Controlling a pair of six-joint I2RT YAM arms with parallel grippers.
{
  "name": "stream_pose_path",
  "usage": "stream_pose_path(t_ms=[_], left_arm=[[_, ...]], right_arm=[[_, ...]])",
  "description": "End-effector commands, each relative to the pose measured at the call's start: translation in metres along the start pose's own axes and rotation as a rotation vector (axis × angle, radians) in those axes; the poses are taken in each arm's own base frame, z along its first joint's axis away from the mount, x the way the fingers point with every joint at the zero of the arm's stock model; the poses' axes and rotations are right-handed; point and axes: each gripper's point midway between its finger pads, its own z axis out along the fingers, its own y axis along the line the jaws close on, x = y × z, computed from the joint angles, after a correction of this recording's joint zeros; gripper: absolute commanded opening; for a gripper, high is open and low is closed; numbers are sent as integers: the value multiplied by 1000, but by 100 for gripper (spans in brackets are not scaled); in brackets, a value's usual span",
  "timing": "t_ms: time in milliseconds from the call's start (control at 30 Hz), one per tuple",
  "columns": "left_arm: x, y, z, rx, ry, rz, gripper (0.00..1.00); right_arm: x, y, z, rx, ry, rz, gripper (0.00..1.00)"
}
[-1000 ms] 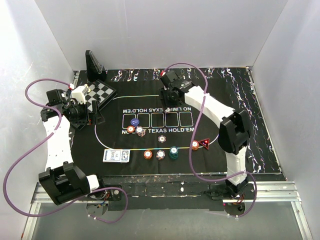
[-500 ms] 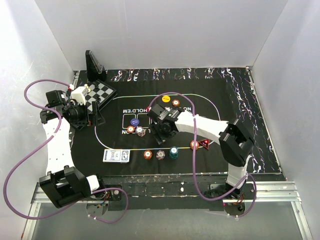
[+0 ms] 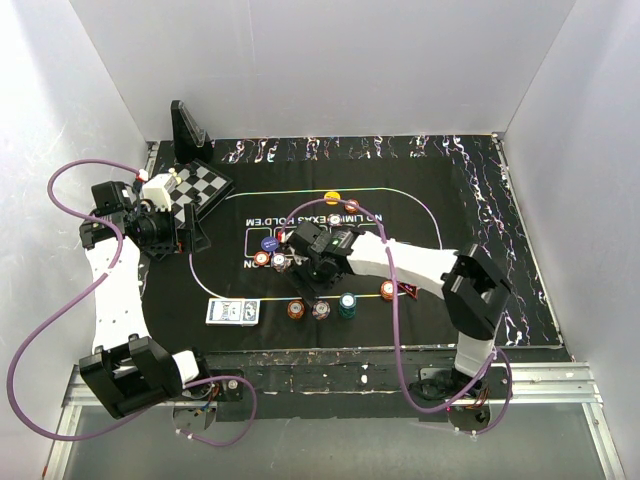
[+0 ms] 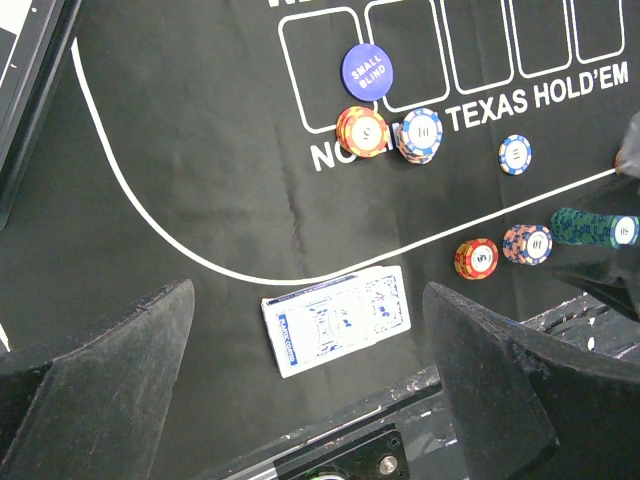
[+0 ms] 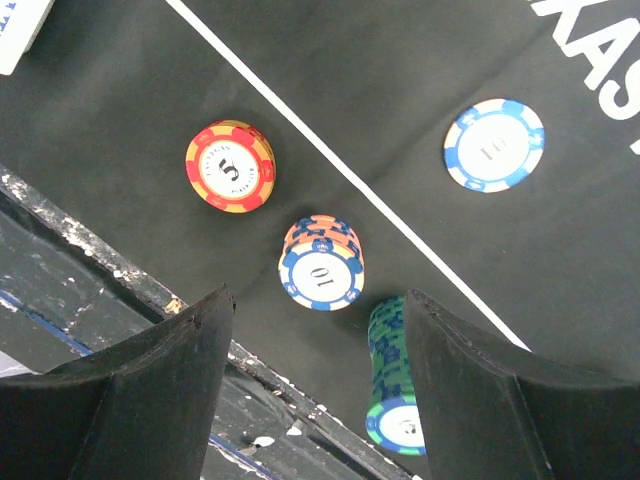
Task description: Distribute texas hold em gaming equipment
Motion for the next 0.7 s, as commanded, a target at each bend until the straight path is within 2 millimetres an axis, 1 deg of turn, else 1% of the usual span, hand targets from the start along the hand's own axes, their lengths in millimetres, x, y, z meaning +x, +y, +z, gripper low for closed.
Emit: stream_pose_path(t_ms=[0, 133, 400, 667], left_arm=[[-8, -7, -9, 1, -38, 34, 100], [-8, -6, -8, -1, -37, 37, 100], [-8, -4, -9, -11, -35, 37, 100], [-9, -2, -8, -15, -36, 37, 100]], right_arm=[[2, 12, 11, -50, 48, -63, 76], [10, 11, 22, -49, 84, -76, 76], [18, 6, 42, -31, 117, -90, 76], [27, 6, 53, -37, 154, -90, 74]])
